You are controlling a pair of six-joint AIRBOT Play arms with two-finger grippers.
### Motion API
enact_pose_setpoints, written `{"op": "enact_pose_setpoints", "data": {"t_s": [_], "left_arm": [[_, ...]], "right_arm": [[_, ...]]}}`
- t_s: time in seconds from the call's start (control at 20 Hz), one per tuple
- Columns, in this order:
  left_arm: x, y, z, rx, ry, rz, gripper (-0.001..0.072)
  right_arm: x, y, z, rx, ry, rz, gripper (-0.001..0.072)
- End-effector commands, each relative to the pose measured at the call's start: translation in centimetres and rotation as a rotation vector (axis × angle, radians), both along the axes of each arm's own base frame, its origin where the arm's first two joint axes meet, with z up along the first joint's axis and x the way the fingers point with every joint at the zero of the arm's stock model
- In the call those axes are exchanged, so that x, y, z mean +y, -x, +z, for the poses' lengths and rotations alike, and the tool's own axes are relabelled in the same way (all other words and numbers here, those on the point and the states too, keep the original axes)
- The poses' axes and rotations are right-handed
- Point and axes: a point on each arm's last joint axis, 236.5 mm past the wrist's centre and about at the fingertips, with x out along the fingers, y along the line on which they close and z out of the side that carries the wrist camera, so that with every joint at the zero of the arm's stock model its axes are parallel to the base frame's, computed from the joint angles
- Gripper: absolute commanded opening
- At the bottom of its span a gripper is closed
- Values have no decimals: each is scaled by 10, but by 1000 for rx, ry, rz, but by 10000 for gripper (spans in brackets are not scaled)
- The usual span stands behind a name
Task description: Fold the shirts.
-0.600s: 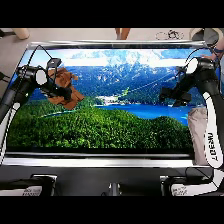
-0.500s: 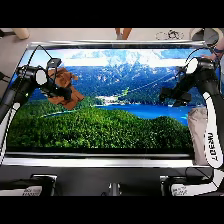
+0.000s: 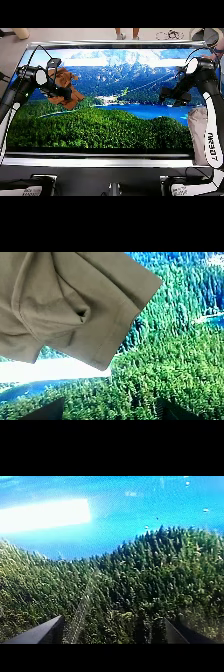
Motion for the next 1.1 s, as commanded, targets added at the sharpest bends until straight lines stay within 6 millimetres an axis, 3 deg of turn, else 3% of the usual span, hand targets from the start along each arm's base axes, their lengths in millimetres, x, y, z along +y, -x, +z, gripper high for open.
{"op": "enact_pose_setpoints", "data": {"t_s": [0.0,0.25,0.4,0.65,0.75,0.85,0.95,1.05], "left_arm": [[0,0,0,0,0,0,715],[-6,-2,0,-5,21,-2,716],[-12,-31,6,-124,56,6,716],[-16,-50,-23,-130,46,-15,719],[7,-54,-26,-132,-74,-79,720],[54,-53,-29,-112,-38,190,720],[100,-34,-46,1,52,429,720],[120,-23,-64,77,187,595,720]], "right_arm": [[0,0,0,0,0,0,679],[2,-4,0,-17,-9,-10,679],[-1,-8,0,-30,2,-12,679],[-4,-13,0,-51,15,-15,680],[-12,-17,-1,-70,48,-12,679],[-13,-17,-1,-70,54,-8,680],[-13,-20,0,-84,55,22,680],[-13,-20,0,-86,57,52,685]]}}
